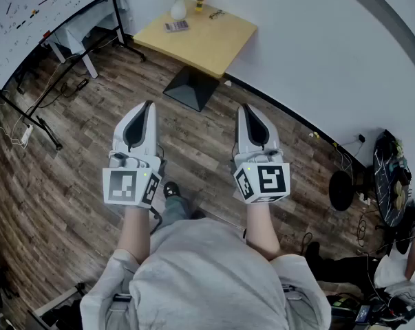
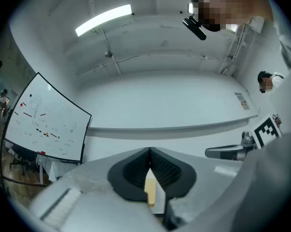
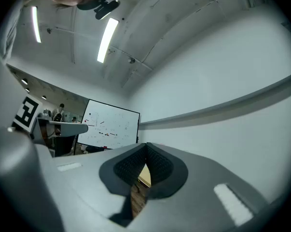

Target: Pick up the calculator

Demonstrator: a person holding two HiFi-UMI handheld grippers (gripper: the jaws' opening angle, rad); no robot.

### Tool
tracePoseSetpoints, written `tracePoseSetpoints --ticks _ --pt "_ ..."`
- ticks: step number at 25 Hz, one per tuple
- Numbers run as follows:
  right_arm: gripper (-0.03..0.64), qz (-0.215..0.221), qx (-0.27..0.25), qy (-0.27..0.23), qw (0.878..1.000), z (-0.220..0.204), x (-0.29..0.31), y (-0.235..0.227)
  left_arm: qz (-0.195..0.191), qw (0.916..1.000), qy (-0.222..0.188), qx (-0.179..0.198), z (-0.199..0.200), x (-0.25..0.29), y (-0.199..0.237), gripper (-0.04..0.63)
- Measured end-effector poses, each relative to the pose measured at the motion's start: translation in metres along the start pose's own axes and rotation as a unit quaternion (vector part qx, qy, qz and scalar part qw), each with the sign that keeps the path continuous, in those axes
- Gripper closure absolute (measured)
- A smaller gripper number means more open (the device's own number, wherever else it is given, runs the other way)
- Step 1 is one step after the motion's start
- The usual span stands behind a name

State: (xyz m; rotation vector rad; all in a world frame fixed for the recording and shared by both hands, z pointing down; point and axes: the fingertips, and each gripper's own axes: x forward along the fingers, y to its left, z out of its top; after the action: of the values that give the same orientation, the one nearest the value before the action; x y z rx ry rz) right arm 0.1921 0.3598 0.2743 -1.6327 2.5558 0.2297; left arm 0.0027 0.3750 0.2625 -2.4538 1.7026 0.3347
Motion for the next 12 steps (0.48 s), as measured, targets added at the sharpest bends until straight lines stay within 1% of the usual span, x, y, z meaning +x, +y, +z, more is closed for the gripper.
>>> tracePoseSetpoints --ticks 7,12 --pt "0.618 0.0 0.001 -0.002 1.0 0.004 -0.003 -0.003 -0.001 1.0 0.0 0.002 0.004 0.001 -0.005 0.591" --pt "0.618 0.002 0.002 -0.003 1.0 0.004 0.007 -0.001 0.003 1.0 0.0 0.003 0.004 0.005 0.003 0.59"
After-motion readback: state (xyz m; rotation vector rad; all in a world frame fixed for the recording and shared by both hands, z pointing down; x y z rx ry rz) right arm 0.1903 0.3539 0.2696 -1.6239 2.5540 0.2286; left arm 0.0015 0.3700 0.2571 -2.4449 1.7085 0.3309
